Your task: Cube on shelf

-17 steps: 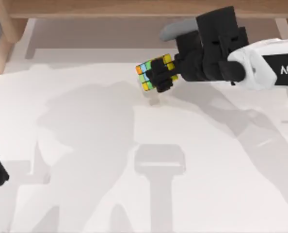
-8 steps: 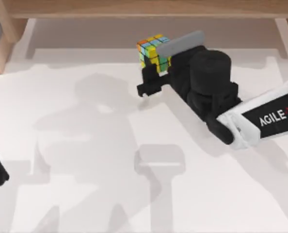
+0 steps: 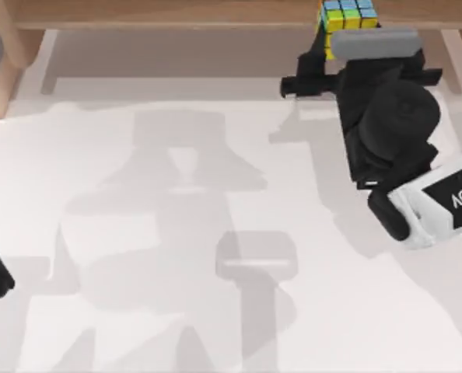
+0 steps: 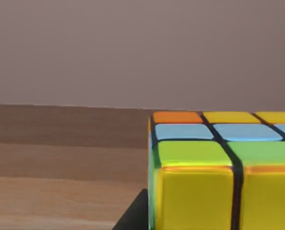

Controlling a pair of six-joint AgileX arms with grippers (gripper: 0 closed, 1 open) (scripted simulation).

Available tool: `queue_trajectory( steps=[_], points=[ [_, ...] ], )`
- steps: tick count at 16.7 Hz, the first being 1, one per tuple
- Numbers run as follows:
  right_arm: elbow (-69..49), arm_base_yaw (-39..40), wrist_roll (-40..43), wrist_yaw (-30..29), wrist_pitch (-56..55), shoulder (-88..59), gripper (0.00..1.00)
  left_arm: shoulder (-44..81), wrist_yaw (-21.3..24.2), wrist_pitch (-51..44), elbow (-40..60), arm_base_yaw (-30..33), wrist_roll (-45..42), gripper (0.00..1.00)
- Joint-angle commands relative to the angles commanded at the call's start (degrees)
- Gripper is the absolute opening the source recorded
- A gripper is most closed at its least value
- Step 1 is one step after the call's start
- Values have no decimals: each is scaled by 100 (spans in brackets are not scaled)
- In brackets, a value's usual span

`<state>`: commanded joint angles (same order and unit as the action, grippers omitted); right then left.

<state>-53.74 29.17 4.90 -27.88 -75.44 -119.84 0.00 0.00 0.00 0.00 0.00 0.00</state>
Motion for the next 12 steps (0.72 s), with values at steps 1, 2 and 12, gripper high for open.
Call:
queue_trajectory(
  steps=[1, 2, 12],
  points=[
    [15, -67, -1, -101, -103, 23, 0, 0, 0, 0, 0, 0, 0, 100],
    [18, -116, -8, -165, -169, 40, 0, 0, 0, 0, 0, 0, 0, 100],
    [-580, -232, -38, -48, 112, -245, 0, 0, 0, 0, 0, 0, 0, 100]
  ],
)
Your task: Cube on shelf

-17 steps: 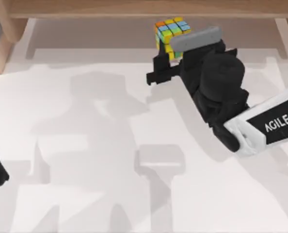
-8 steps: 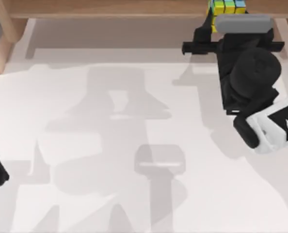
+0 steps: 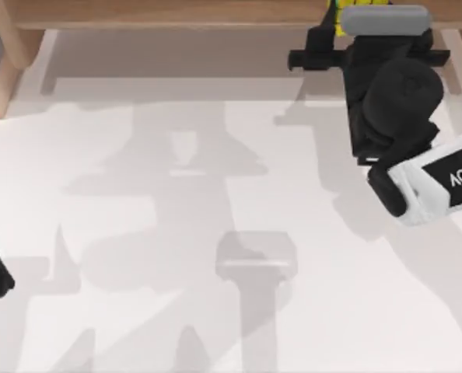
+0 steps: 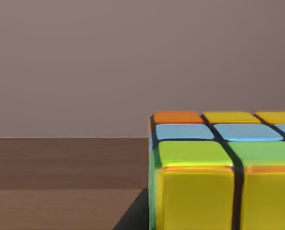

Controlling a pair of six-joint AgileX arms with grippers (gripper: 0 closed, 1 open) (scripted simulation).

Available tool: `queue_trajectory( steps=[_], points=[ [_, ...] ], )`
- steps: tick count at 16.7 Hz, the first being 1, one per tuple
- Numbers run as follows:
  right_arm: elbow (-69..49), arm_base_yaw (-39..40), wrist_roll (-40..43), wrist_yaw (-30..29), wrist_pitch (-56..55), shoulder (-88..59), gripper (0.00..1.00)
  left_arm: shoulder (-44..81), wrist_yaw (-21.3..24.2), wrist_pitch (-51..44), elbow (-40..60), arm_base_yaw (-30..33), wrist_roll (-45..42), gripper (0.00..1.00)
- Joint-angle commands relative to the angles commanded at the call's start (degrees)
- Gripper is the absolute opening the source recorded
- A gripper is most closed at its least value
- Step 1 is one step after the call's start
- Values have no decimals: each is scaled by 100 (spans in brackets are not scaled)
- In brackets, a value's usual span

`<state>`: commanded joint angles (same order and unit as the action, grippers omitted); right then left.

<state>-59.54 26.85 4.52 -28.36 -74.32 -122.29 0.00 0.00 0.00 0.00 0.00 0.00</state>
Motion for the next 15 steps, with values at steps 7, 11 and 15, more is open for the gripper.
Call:
queue_trajectory(
  steps=[7, 11, 15],
  points=[
    [-1050, -244, -33, 249, 622, -506, 0, 0, 0, 0, 0, 0, 0, 100],
    [-1824, -410, -66, 376, 1039, -827, 0, 0, 0, 0, 0, 0, 0, 100],
    [-2031, -483, -82, 458, 1181, -925, 0, 0, 0, 0, 0, 0, 0, 100]
  ],
)
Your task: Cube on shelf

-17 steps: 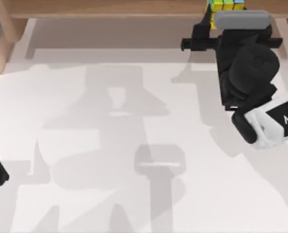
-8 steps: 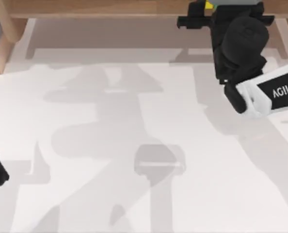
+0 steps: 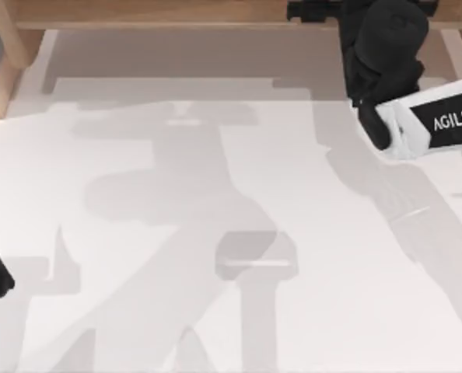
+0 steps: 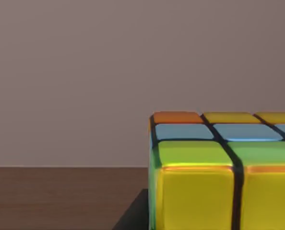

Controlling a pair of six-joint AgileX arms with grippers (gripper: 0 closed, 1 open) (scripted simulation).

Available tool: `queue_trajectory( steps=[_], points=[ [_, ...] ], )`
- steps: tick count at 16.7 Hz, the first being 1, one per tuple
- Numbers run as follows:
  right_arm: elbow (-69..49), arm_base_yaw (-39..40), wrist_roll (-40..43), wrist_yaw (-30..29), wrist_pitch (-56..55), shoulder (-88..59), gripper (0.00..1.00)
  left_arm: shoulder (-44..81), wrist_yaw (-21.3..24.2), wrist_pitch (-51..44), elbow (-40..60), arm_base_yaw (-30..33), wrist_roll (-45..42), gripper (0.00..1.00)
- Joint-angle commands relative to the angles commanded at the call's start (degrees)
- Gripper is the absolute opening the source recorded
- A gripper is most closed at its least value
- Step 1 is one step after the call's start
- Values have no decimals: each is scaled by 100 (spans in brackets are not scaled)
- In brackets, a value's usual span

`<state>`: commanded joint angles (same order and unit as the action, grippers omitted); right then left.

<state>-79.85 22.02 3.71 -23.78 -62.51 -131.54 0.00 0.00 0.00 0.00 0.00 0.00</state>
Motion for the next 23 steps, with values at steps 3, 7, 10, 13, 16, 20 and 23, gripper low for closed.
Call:
queue_trajectory(
  steps=[3, 7, 10, 13, 16, 20, 23],
  points=[
    [0, 0, 0, 0, 0, 0, 8, 0, 0, 0, 0, 0, 0, 100],
    [0, 0, 0, 0, 0, 0, 38, 0, 0, 0, 0, 0, 0, 100],
    [0, 0, 0, 0, 0, 0, 60, 0, 0, 0, 0, 0, 0, 100],
    [0, 0, 0, 0, 0, 0, 83, 0, 0, 0, 0, 0, 0, 100],
    [0, 0, 0, 0, 0, 0, 100, 0, 0, 0, 0, 0, 0, 100],
    [0, 0, 0, 0, 0, 0, 100, 0, 0, 0, 0, 0, 0, 100],
    [0, 0, 0, 0, 0, 0, 100, 0, 0, 0, 0, 0, 0, 100]
  ],
)
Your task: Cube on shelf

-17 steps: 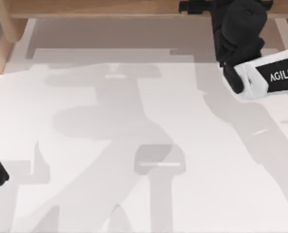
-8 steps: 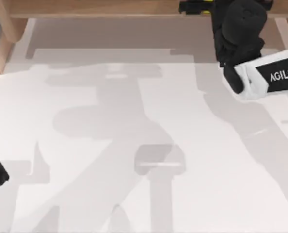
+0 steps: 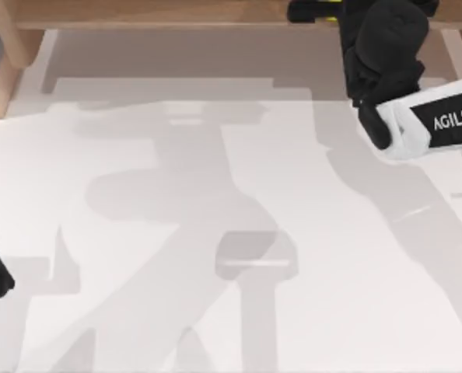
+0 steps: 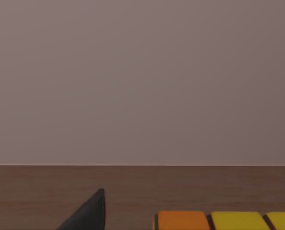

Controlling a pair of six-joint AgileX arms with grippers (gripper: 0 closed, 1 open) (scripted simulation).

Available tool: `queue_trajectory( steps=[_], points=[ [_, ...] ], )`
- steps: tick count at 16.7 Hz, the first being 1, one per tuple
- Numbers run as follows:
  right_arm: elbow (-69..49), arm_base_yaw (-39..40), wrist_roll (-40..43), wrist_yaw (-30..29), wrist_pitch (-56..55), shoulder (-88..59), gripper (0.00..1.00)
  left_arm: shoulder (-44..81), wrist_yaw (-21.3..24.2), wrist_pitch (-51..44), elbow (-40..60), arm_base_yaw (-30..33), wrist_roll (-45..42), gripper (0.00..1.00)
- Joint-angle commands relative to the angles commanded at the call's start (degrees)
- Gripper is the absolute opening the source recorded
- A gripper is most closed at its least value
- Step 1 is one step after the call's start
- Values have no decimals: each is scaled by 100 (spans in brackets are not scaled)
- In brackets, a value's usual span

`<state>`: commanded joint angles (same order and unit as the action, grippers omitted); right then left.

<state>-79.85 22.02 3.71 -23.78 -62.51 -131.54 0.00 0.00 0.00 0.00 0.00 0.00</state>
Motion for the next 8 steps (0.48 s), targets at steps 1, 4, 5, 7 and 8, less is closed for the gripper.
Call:
queue_trajectory(
  steps=[1, 4, 5, 7, 8],
  points=[
    [4, 18, 0, 0, -1, 3, 100, 0, 0, 0, 0, 0, 0, 100],
    [139, -16, 58, 160, -39, 61, 100, 0, 0, 0, 0, 0, 0, 100],
    [274, -49, 112, 324, -82, 119, 100, 0, 0, 0, 0, 0, 0, 100],
    [671, -152, 272, 848, -223, 320, 100, 0, 0, 0, 0, 0, 0, 100],
    [924, -230, 385, 1200, -309, 445, 100, 0, 0, 0, 0, 0, 0, 100]
  ],
)
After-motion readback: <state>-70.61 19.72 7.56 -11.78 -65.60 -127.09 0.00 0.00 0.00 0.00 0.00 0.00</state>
